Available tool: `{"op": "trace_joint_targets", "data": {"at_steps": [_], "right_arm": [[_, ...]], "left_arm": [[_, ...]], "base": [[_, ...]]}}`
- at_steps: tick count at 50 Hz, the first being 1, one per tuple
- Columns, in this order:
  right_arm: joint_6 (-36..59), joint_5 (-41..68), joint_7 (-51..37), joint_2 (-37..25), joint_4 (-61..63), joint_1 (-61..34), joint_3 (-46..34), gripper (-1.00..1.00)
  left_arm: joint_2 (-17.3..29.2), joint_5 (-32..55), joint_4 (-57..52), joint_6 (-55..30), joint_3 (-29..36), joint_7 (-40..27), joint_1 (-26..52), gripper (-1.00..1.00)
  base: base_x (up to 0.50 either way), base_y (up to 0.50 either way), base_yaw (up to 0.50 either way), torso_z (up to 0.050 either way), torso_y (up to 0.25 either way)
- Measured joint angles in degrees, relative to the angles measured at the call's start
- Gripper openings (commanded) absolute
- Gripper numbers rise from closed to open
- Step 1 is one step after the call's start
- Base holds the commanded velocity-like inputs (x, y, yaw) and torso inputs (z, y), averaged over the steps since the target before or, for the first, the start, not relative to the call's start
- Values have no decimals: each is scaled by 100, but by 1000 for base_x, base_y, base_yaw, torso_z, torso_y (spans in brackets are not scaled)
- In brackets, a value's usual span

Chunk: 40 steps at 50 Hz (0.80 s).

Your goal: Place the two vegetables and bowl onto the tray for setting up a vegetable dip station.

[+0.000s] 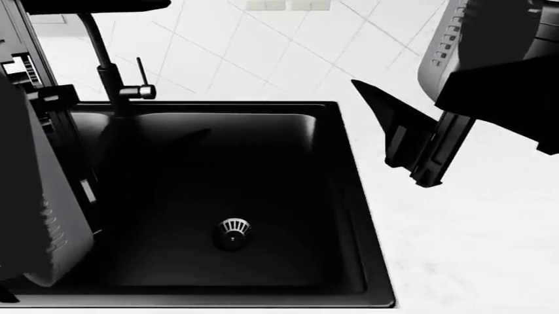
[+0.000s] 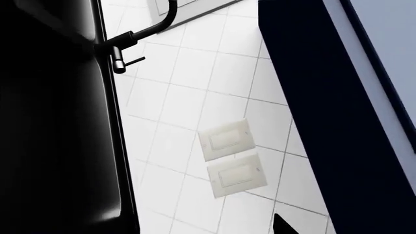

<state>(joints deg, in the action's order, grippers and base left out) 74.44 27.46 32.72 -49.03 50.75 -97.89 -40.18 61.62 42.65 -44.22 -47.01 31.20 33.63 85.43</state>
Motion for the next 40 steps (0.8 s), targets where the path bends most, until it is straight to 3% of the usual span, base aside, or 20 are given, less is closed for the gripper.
{"op": "trace_joint_targets", "data": {"at_steps": [40], "right_arm": [[-36,79,-97,0,-18,-13,17,100]], "left_arm": [[38,48,-45,7,-32,-56,-19,100]], "base": [[0,-500,0,0,0]]}}
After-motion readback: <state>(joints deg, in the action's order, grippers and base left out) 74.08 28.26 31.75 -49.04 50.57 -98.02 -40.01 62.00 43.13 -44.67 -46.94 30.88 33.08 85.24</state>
